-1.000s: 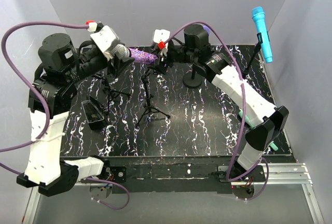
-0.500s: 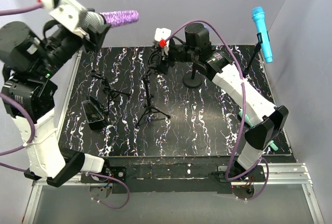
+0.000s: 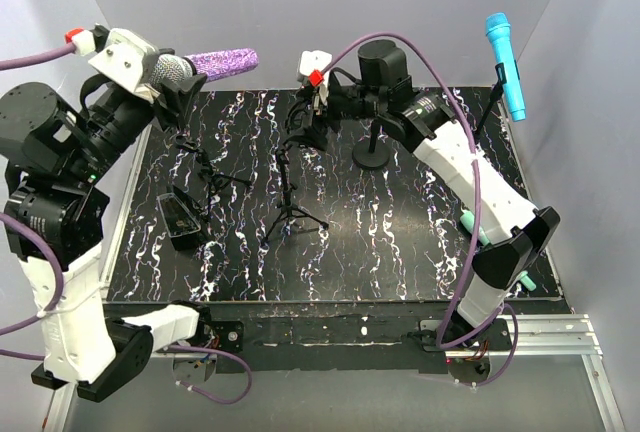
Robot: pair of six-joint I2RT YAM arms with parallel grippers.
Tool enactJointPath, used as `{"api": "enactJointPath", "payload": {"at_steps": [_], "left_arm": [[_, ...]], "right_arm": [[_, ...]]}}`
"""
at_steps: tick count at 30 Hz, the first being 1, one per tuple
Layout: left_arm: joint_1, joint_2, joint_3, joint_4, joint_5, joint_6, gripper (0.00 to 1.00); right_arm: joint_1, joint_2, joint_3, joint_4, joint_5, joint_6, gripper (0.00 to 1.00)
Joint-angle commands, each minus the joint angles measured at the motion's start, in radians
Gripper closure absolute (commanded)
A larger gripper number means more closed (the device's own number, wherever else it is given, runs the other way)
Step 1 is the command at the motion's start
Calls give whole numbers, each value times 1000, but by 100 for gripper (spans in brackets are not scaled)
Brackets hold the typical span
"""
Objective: Remove the microphone from the stand
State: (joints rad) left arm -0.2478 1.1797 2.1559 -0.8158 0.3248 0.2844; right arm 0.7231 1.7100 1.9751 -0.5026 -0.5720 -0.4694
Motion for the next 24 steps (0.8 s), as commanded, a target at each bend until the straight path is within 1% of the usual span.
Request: {"api": "enactJointPath", "payload": {"at_steps": [1, 4, 8, 11, 17, 24], "left_arm": [[16, -22, -25, -17, -54, 52, 100], [31, -29, -63, -40, 38, -8, 100], [41, -32, -120, -45, 121, -106, 100], [41, -49, -172, -11, 131, -131, 100], [42, -41, -166, -16, 146, -139, 100], [41, -58, -176, -31, 189, -151, 100]], "right_arm": [[7, -62, 74, 35, -20, 3, 2], [21, -27, 135, 46, -43, -1, 2], [65, 33, 238, 51, -63, -9, 2], [105, 43, 238, 111, -39, -14, 2], [167, 77, 238, 202, 9, 1, 2], [214, 125, 240, 315, 122, 6, 3]]}}
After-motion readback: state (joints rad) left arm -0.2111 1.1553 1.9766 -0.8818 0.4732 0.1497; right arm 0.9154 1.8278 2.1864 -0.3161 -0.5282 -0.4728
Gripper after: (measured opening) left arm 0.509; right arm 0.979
